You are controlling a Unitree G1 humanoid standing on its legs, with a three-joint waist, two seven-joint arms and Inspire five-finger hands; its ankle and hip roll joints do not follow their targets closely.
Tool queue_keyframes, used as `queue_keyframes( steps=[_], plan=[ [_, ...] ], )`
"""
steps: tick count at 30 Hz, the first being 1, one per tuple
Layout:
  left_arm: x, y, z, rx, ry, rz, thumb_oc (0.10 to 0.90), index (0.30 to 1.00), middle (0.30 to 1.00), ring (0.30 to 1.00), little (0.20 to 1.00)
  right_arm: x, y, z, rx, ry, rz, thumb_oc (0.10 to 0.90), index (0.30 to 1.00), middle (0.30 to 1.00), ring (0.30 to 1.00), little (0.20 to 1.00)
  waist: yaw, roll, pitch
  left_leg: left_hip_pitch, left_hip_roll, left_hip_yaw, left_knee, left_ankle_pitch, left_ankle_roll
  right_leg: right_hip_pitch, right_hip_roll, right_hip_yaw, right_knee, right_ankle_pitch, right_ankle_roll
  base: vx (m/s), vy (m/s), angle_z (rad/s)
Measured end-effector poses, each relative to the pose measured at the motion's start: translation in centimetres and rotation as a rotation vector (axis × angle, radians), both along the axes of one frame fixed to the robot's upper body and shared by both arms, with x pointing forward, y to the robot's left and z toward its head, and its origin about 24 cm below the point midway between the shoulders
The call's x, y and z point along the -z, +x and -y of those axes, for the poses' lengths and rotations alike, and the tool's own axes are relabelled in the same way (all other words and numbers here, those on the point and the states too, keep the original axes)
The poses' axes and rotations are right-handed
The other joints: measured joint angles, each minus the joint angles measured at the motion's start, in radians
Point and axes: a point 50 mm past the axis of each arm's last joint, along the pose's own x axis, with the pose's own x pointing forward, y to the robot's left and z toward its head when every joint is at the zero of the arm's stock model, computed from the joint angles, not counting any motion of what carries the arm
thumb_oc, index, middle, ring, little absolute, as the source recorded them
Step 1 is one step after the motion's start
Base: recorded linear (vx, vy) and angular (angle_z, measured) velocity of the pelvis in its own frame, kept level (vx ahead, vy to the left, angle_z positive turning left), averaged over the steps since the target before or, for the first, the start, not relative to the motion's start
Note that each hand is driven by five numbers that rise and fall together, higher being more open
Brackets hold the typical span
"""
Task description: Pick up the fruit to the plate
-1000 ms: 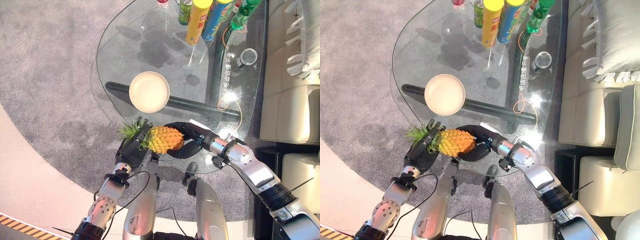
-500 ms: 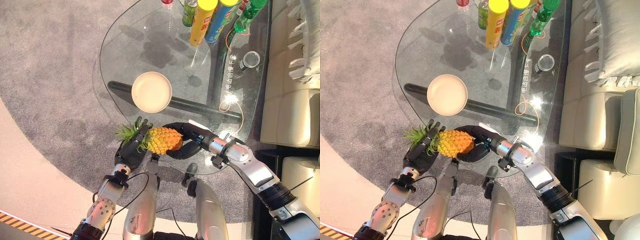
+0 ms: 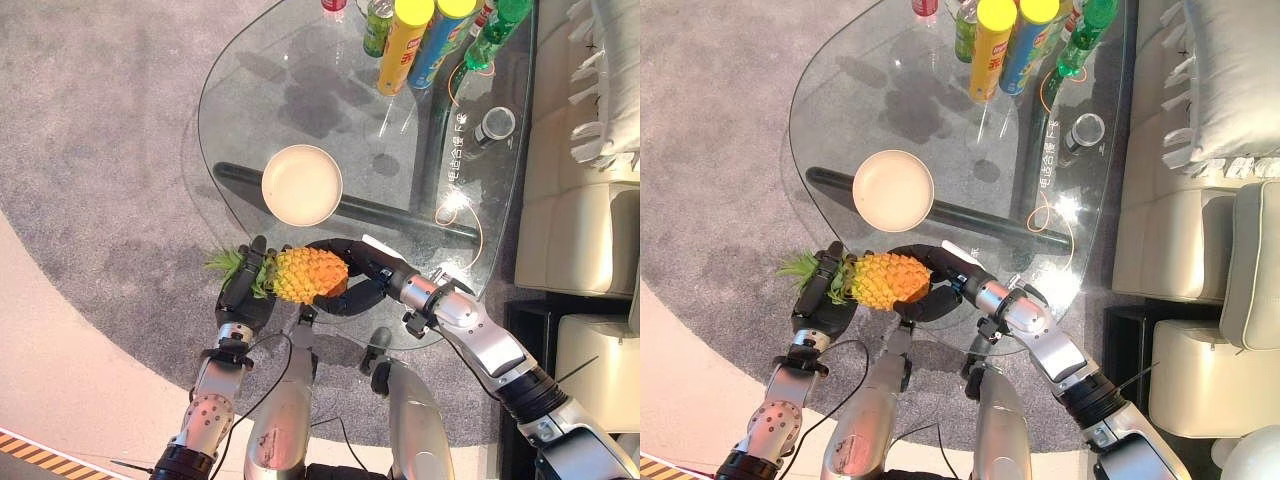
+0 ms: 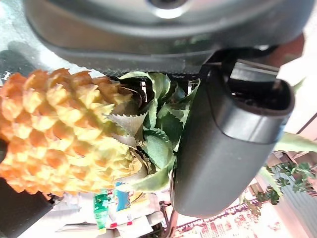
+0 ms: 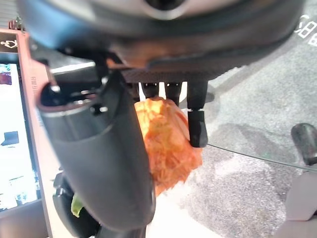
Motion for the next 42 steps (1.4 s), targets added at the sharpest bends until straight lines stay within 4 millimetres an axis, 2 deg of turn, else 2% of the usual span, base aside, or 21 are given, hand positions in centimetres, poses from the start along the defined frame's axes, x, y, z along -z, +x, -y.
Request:
queue_keyframes(
  steps=[7,9,10,17,20,26,35,42],
  plan=[
    [0.1,0.1,-0.1,-0.01,-0.002,-0.003,0.1,0.3,0.3,0.3,0.2,0.3,-0.2,-0.2,0.014,0.009,-0.004,0.1,0.3,0.3,0.3,0.2,-0.001,0.0,0.0,0.0,0.0,0.001,0.007,0.0,0.0,0.002,0.0,0.001,0.0,0.004,-0.001,0.0,0.0,0.0],
    [0.1,0.2,-0.2,-0.019,-0.002,-0.003,0.1,0.3,0.3,0.3,0.2,0.4,-0.2,-0.4,0.016,0.012,-0.004,0.13,0.326,0.326,0.326,0.23,-0.001,0.0,0.0,0.0,0.001,0.001,0.008,0.0,0.0,0.002,0.001,0.001,0.001,0.004,-0.001,0.0,0.0,0.0],
    [0.1,0.2,-0.1,-0.022,-0.01,-0.002,0.1,0.3,0.3,0.3,0.2,0.5,-0.2,-0.4,0.023,0.015,-0.002,0.8,0.9,0.9,0.9,0.9,-0.001,0.0,0.0,0.0,0.001,0.001,0.008,0.0,0.0,0.002,0.001,0.001,0.001,0.004,-0.001,0.0,0.0,0.0],
    [0.2,0.3,-0.3,-0.035,-0.018,-0.005,0.1,0.3,0.3,0.3,0.2,0.8,-0.7,-0.8,0.035,0.022,0.01,0.8,0.9,0.9,0.9,0.9,-0.003,-0.003,0.0,0.0,0.001,0.001,0.008,0.0,0.0,0.003,0.001,0.001,0.001,0.004,-0.001,0.0,0.0,0.0],
    [-0.2,0.5,-0.3,-0.048,0.051,0.019,0.1,0.3,0.3,0.3,0.2,1.1,-0.9,-0.9,0.055,0.04,0.003,0.8,0.9,0.9,0.9,0.9,-0.005,-0.008,0.001,0.0,0.001,0.001,0.008,0.0,0.0,0.003,0.001,0.001,0.001,0.004,-0.001,0.0,0.0,0.0],
    [-0.2,1.0,-0.2,-0.073,0.051,0.023,0.1,0.3,0.3,0.3,0.2,1.1,-0.9,-0.4,0.105,0.065,0.021,0.8,0.9,0.9,0.9,0.9,-0.026,-0.009,0.001,0.002,0.001,0.002,0.008,0.0,0.0,0.005,0.001,0.001,0.0,0.005,-0.001,0.0,0.0,0.0],
    [-0.3,1.2,0.7,-0.069,0.021,0.032,0.1,0.3,0.3,0.3,0.2,0.9,-2.1,0.7,0.167,0.095,0.079,0.8,0.9,0.9,0.9,0.9,-0.055,-0.01,0.001,0.003,0.007,0.009,0.008,-0.001,0.001,0.005,0.007,0.004,-0.006,0.008,-0.003,0.0,-0.004,-0.01],
    [-1.2,1.6,0.4,-0.128,0.108,0.081,0.1,0.3,0.3,0.3,0.2,0.1,-2.5,1.8,0.213,0.09,0.132,0.8,0.9,0.9,0.9,0.9,-0.069,-0.015,0.002,0.003,0.015,0.018,0.008,-0.002,0.003,0.004,0.015,0.01,-0.016,0.017,-0.004,0.0,0.006,-0.05]
  ],
)
